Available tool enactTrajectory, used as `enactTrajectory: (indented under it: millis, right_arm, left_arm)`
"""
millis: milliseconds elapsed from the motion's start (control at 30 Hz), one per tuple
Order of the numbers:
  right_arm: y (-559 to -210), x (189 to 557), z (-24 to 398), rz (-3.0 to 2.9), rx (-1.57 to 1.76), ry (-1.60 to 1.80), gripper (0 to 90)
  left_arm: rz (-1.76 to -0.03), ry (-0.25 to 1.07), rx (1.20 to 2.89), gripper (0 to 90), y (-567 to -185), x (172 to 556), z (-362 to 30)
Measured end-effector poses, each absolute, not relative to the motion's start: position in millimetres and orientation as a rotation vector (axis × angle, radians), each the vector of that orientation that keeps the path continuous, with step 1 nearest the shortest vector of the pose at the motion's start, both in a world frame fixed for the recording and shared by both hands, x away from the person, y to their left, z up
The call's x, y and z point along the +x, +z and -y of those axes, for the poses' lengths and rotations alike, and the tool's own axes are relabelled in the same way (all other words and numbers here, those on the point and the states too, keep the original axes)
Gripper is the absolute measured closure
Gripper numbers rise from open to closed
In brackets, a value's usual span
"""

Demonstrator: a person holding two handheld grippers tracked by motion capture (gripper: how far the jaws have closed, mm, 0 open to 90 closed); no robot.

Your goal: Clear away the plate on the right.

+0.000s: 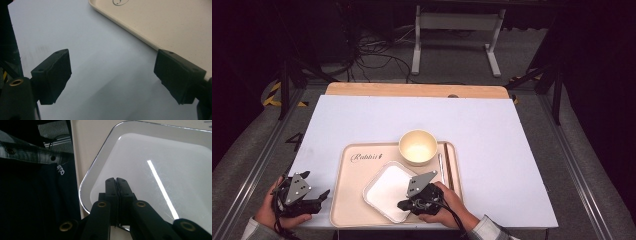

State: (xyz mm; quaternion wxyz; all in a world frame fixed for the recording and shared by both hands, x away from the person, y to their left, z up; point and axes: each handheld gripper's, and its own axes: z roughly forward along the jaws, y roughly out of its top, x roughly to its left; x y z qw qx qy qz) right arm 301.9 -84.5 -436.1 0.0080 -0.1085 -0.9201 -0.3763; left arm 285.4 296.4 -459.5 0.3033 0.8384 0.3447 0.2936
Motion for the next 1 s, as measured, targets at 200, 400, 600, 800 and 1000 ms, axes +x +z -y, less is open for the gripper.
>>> enactTrajectory:
  millis: [200,400,600,800,1000]
  right_arm:
    - [-438.8,293.0,81.8,2.886,-0.345,-1.148,89.0]
    - [-446.0,291.1,82.1,2.878,-0.353,-1.100,89.0]
    - [-446.4,292.5,96.8,2.889,-0.381,-1.080,88.3]
    - [-445.0,291.5,121.8,2.899,-0.445,-1.078,86.2]
    - [-444.3,290.9,141.6,2.917,-0.509,-1.083,87.2]
  left_arm:
    - [-0.918,0.774,2.222,15.2,-460.2,285.8,-296.0]
    - [-0.913,0.775,2.226,15.2,-459.5,285.4,-296.6]
    - [-0.912,0.773,2.225,15.2,-459.5,285.4,-296.6]
    - [-0.916,0.774,2.227,15.2,-460.0,285.6,-295.6]
    - [-0.918,0.771,2.229,15.2,-460.2,285.9,-295.6]
